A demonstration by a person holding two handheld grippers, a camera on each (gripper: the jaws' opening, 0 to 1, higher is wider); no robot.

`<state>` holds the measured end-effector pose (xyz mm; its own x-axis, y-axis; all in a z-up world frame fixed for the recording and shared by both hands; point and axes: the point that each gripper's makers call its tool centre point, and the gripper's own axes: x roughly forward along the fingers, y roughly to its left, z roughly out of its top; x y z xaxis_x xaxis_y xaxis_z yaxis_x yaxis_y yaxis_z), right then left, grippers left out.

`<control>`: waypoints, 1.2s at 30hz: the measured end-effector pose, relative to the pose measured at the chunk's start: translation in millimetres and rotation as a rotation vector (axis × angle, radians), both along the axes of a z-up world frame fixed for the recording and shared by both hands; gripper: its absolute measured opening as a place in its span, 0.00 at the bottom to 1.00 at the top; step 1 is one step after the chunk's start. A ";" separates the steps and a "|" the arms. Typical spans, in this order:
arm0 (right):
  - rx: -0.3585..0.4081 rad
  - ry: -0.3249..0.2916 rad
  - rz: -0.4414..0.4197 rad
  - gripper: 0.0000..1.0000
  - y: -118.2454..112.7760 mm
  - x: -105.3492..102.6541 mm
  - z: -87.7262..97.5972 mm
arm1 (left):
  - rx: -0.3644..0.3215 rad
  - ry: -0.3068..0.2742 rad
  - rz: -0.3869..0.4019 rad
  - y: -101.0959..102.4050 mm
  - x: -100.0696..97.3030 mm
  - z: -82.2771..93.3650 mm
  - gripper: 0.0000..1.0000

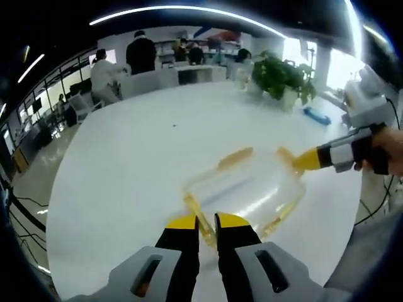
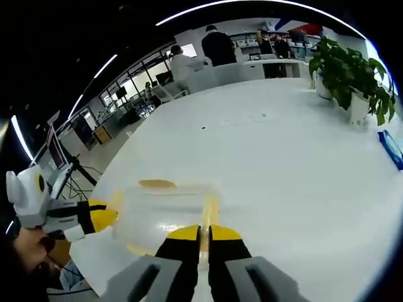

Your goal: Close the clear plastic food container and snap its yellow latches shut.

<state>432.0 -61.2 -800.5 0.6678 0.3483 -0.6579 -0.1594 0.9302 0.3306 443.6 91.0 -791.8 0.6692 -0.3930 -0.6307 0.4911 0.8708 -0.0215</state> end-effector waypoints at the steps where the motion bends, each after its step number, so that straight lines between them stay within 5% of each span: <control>1: -0.002 0.001 0.002 0.00 0.0 0.1 0.2 | 0.000 0.001 0.000 -0.1 -0.3 -0.1 0.06; 20: -0.005 0.047 0.031 0.00 -3.2 4.6 -1.0 | -0.024 0.056 0.025 -3.9 -4.7 -7.6 0.07; 36: -0.023 0.059 0.037 0.00 -5.3 -3.5 0.4 | -0.012 0.045 0.008 -5.7 -4.0 -7.2 0.07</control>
<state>428.5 -66.6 -800.1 0.6145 0.3564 -0.7038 -0.1745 0.9315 0.3192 439.6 85.2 -799.0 0.6432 -0.3953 -0.6558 0.4824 0.8743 -0.0539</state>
